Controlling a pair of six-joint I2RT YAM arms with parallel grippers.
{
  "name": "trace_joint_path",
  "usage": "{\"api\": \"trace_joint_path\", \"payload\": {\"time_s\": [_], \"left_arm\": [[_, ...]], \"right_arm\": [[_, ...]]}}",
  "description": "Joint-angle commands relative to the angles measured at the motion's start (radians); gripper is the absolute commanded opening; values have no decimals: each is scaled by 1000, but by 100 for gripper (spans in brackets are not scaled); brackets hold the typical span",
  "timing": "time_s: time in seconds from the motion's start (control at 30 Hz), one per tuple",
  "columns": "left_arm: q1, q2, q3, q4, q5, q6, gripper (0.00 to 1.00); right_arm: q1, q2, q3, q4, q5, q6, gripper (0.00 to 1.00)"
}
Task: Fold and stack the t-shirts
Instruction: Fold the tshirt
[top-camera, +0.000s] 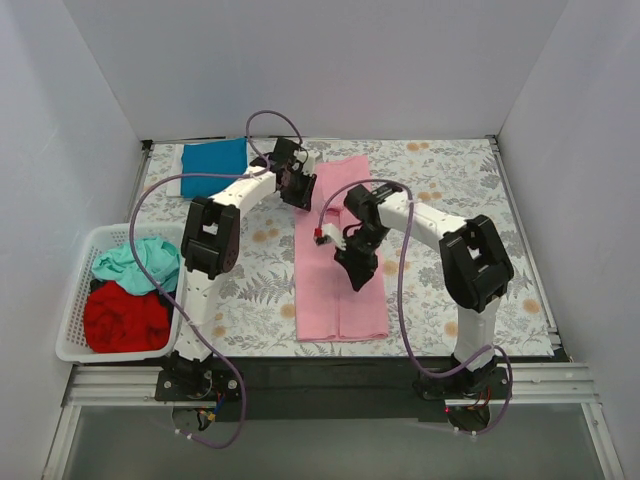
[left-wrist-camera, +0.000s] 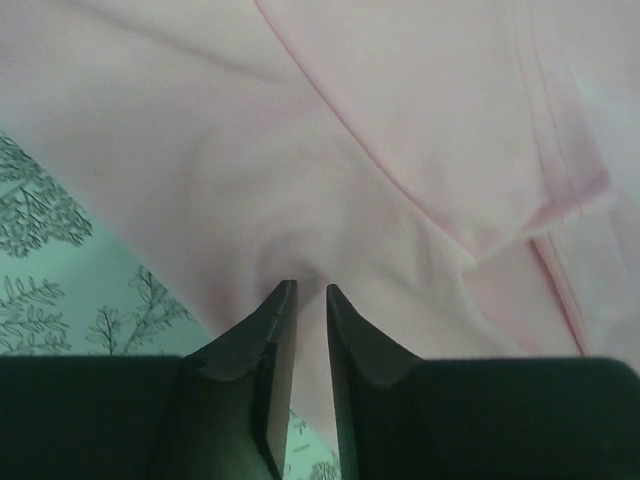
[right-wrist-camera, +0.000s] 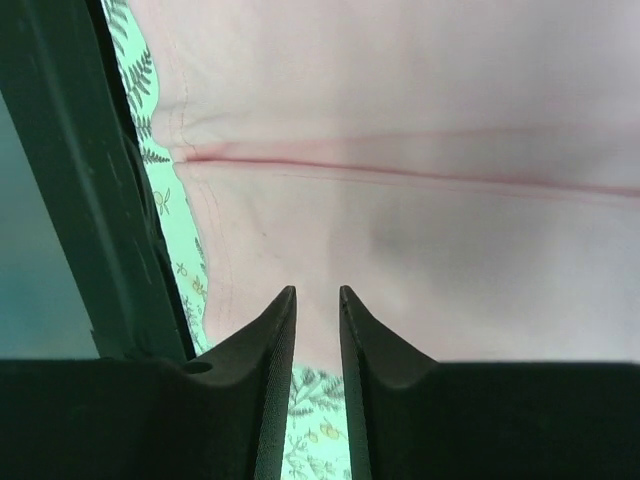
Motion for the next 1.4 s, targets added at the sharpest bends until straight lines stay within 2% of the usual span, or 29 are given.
{"api": "trace_joint_path", "payload": {"time_s": [0.0, 0.23, 0.4, 0.6, 0.8, 1.0, 1.2, 1.37], "left_arm": [[6, -229, -88, 84, 113, 1, 23], [4, -283, -210, 55, 182, -107, 22], [3, -270, -294, 54, 179, -131, 19], [4, -207, -303, 43, 128, -125, 13], [26, -113, -256, 46, 102, -110, 11], [62, 6, -113, 47, 33, -87, 10], [84, 89, 15, 57, 73, -119, 10], [87, 138, 129, 32, 33, -84, 15]], "right_arm": [[-93, -66, 140, -42, -83, 28, 31], [-211, 111, 420, 111, 74, 195, 23], [-211, 198, 466, 188, 219, 220, 20], [-213, 237, 379, 295, 287, 223, 20], [-237, 301, 351, 387, 339, 235, 18], [-288, 430, 483, 396, 339, 235, 16], [-311, 507, 592, 447, 349, 226, 16], [-311, 510, 625, 447, 304, 255, 17]]}}
